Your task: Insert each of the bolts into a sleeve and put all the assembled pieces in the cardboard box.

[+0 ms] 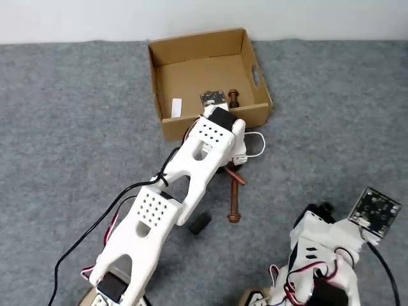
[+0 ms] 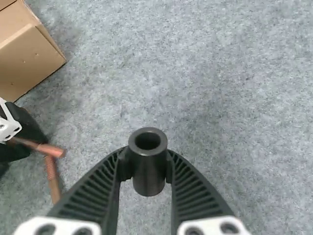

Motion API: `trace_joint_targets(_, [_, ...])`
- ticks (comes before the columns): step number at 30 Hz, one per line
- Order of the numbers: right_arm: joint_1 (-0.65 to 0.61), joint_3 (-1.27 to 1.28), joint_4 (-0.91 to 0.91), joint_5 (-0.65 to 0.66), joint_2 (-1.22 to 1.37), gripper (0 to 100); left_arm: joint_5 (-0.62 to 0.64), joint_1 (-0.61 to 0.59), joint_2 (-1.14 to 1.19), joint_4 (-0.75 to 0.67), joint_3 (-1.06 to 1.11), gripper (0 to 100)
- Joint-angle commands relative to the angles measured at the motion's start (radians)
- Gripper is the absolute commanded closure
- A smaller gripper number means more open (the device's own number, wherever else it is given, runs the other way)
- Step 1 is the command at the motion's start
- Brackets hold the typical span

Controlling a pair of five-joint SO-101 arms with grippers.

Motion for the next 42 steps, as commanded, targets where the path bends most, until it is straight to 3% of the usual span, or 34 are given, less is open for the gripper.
trace_joint_targets(1, [0.013,-0.005,-0.013,0.009,-0.007,99.1,0.005,-0.055,0.006,0.054,-0.016,99])
trace_joint_targets(8, [0.013,-0.006,-0.013,0.009,-0.008,99.1,0.003,-0.043,-0.078,0.055,-0.016,100])
trace_joint_targets(16, [0.007,-0.011,-0.013,0.011,-0.008,99.1,-0.15,-0.046,-0.371,0.055,0.018,100])
trace_joint_targets(24, [-0.002,-0.055,0.012,0.012,-0.008,99.1,-0.218,0.034,-0.736,0.052,0.397,100])
trace_joint_targets(27, [-0.081,-0.058,0.013,0.012,-0.008,99.1,-0.23,0.08,-0.888,0.026,0.567,100])
trace_joint_targets(33, [-0.191,-0.068,0.015,0.012,-0.008,99.1,-0.239,0.069,-1.197,-0.192,0.92,100])
trace_joint_targets(36, [-0.226,-0.068,0.015,0.012,-0.008,99.1,-0.307,0.064,-1.347,-0.315,1.15,100])
trace_joint_targets(42, [-0.452,-0.068,0.004,0.012,-0.008,99.1,-0.399,0.026,-1.657,-0.64,1.584,100])
